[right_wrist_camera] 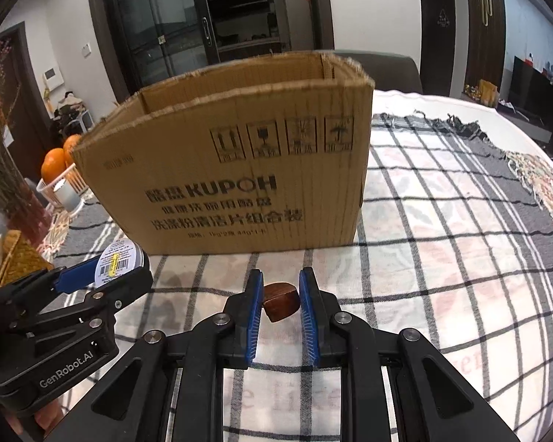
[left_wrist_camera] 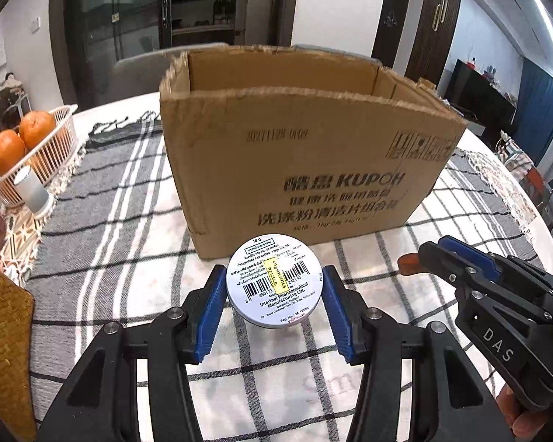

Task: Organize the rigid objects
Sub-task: 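Lift and carry the brown piece with the right gripper while the left gripper carries the tin over the box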

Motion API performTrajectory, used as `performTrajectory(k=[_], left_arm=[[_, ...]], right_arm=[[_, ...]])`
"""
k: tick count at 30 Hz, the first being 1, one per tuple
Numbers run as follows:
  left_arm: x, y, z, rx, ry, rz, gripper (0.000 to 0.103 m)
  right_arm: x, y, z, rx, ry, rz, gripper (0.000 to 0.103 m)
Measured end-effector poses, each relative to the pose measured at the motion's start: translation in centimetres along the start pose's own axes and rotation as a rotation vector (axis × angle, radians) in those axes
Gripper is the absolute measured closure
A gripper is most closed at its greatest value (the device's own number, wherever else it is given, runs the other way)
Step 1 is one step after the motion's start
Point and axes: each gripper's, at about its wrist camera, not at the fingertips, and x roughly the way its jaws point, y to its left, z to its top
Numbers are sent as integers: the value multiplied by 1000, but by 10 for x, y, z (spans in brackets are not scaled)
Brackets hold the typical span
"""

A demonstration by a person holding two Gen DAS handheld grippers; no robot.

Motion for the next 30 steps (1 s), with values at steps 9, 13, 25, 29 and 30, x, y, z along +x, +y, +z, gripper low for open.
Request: performTrajectory(k=[9,13,25,29,30], left_arm=[[-33,-6,15,18,-80,-7,52],[-47,-7,25,28,-118,-4,52],[-84,-8,56,39,-206,-19,52],[-90,-8,67,40,-222,-19,52],[-91,-8,69,41,-227,-20,52]], right_arm=[[-32,5,15,-12,-87,4,81],[-47,10,23,-25,-130,7,81],[-85,24,51,-63,-251,18,81],[-94,28,61,-77,-282,19,81],[-96,29,64,-81,-289,19,81]])
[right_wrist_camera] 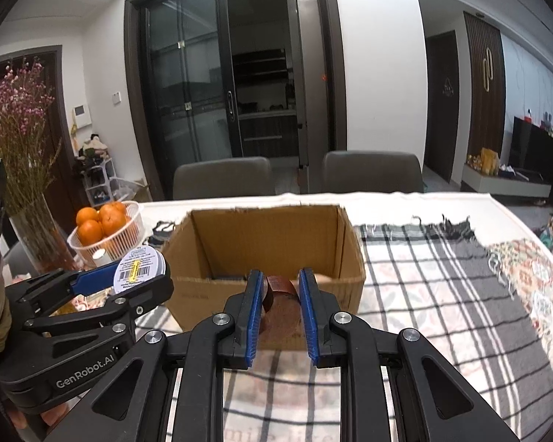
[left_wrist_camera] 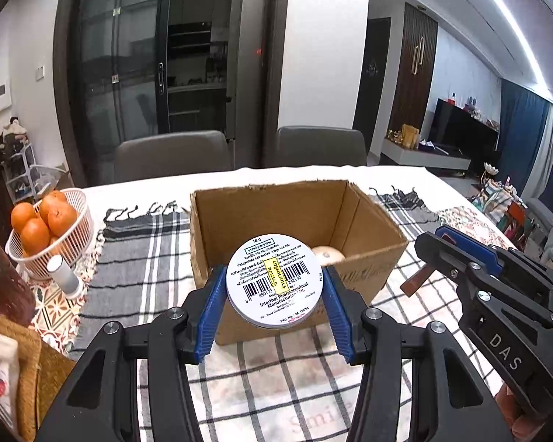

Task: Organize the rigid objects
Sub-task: 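Lift and carry the brown piece with the right gripper while the left gripper carries the tin over the box, then open the right gripper to drop the brown piece while the left gripper drops the tin into the box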

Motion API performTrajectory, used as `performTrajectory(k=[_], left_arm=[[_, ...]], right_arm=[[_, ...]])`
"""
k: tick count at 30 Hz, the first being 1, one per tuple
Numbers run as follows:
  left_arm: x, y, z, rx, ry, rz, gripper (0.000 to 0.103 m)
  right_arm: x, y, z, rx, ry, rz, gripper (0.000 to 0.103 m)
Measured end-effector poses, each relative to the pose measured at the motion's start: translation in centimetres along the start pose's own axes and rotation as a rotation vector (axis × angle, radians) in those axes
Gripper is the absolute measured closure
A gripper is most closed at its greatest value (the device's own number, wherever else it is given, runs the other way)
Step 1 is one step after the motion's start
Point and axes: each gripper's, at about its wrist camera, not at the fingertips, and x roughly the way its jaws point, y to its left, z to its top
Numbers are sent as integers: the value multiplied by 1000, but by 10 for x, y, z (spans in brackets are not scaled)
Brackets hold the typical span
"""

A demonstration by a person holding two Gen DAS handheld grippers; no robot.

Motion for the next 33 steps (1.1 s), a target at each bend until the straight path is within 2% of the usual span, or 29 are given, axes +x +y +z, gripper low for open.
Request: performTrajectory(k=[16,22,33], left_arm=[[15,4,49,23,-7,11,52],[33,8,65,19,28,2,52],[78,15,75,12,149,5,52]], right_arm=[[11,-2,44,-31,-54,11,81],[31,-8,59,-23,-27,28,81],[71,-12,71,-40,43,27,81]])
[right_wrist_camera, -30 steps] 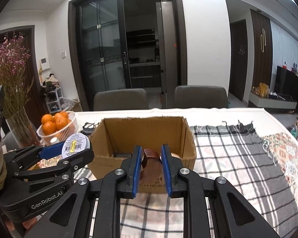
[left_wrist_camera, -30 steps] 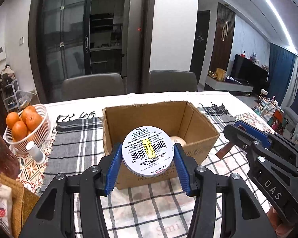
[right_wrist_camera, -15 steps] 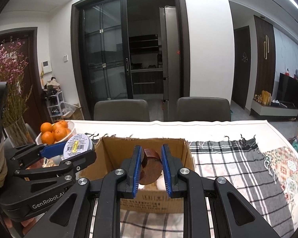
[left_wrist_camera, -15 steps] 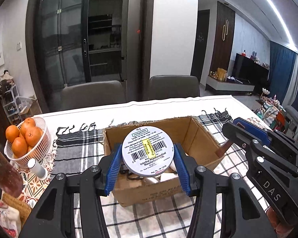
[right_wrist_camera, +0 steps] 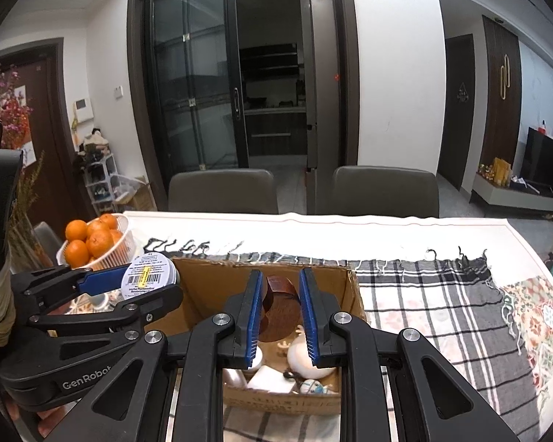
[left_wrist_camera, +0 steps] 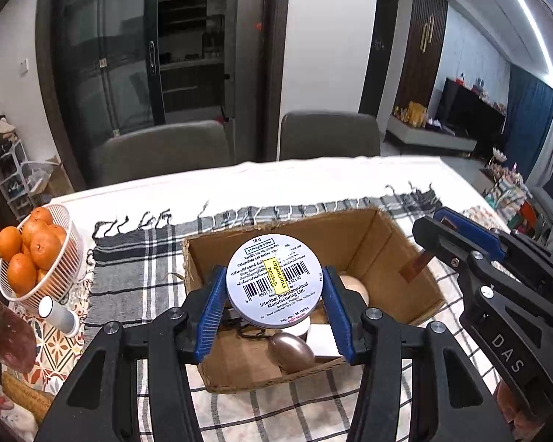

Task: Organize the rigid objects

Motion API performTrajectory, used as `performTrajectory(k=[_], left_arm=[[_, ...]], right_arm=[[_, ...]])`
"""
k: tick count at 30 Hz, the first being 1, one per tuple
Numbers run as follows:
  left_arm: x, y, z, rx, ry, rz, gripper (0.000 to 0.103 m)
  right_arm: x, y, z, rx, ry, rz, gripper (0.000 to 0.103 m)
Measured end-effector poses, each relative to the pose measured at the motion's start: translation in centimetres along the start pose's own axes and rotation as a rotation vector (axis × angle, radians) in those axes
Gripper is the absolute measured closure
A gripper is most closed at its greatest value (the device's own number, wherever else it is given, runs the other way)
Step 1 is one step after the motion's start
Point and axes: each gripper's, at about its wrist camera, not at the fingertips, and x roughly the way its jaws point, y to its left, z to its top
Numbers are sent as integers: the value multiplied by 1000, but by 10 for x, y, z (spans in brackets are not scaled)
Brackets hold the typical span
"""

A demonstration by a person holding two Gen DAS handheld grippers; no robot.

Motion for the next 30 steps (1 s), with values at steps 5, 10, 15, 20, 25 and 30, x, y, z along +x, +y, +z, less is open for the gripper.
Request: performTrajectory(k=[5,10,15,20,25,30], left_arm=[[21,3,1,-8,72,9,52],[29,5,0,-17,107,37,46],[18,5,-2,-9,68,80,41],[-3,4,-7,-2,10,133,36],[-31,-2,-14,-1,-42,145,32],[-65,-7,-29,-9,-97,154,23]], right_arm=[[19,-2,2,-10,53,-1,81],[36,-5,0,4,116,6,77],[40,-9,-4,30,155,-15,68],[25,-10,-10,41,144,-50,66],[1,-11,-15,72,116,-68,63],[-34,-7,-22,86,80,-90,57]])
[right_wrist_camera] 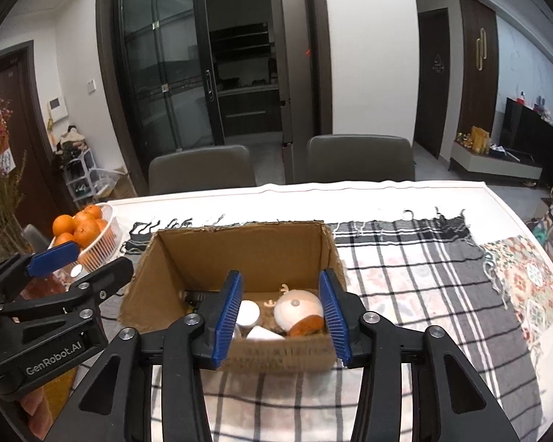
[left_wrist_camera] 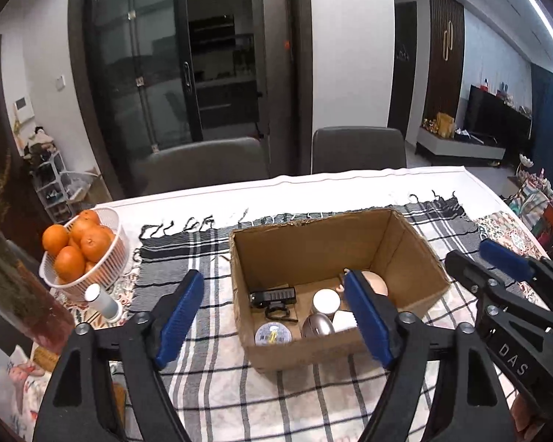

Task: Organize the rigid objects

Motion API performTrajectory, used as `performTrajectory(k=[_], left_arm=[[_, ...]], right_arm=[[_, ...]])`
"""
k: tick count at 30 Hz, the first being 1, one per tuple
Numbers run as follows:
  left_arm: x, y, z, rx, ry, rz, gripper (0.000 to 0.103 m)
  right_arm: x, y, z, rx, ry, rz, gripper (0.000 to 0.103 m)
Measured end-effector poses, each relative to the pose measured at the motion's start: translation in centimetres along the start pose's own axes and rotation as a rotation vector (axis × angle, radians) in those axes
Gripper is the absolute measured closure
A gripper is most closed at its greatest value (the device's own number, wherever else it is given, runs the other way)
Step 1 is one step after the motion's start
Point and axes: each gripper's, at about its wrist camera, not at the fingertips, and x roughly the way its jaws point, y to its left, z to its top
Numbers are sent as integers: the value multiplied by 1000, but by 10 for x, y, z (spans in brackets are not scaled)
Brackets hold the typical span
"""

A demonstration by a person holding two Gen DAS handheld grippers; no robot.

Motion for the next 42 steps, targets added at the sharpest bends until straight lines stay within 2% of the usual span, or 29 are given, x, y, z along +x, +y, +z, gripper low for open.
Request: performTrajectory(k=[4,14,18,25,33,42], left_arm=[[-26,0,-12,-10,-31,-1,19],[-88,3,-49,-30,-134,63,4],[-109,2,-66,-38,-162,82,0],[-135,-1,-93,-39,-183,120,0],[-160,-3,-123,-54,-196,126,0],[-180,-6,-140,-61,-204,122,0]], right_arm=[[-32,0,-8,11,-38,-36,45],[-95,6,-37,-7,-118,-112,30],[-118,8,-53,1,-136,-126,28],[-145,10,-75,14,-148,-139,26],[-173,10,-101,16,-166,-152,22],[-189,8,-116,28,-163,-149,21]])
